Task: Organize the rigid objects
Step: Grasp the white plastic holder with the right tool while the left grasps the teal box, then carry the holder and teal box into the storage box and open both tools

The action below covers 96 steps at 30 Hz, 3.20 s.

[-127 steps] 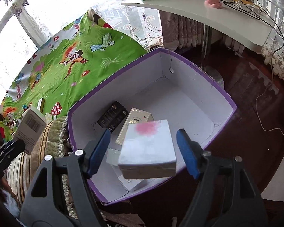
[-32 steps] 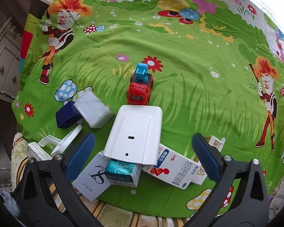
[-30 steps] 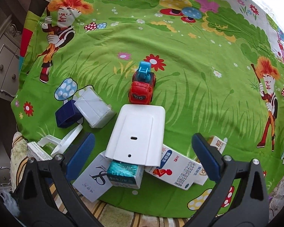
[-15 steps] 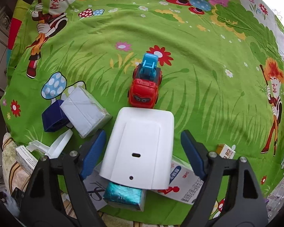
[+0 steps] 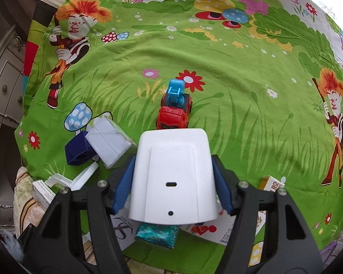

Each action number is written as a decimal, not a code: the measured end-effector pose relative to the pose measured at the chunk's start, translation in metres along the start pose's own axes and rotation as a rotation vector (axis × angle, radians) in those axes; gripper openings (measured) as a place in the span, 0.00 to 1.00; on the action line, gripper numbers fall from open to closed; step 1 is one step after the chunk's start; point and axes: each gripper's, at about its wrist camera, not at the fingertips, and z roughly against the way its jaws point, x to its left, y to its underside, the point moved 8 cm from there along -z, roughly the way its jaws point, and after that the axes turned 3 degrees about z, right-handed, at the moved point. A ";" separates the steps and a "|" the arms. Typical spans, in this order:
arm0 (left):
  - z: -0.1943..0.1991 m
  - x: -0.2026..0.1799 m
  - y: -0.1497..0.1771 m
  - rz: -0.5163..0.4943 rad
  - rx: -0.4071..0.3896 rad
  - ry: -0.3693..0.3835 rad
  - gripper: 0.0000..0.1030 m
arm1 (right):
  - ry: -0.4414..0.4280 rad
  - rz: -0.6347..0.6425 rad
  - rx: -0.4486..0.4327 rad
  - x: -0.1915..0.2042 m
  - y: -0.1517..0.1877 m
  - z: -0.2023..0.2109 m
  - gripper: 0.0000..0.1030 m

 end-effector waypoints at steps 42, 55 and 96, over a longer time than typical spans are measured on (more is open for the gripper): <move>-0.018 -0.056 -0.005 -0.323 0.004 -0.209 0.33 | 0.248 -0.318 -0.428 -0.133 0.213 0.160 0.66; 0.041 -0.131 0.050 -0.357 -0.025 0.088 0.33 | 0.324 -0.430 -0.424 -0.171 0.293 0.199 0.66; 0.056 -0.253 0.174 -0.590 0.199 0.420 0.40 | 0.470 -0.683 -0.451 -0.264 0.394 0.252 0.84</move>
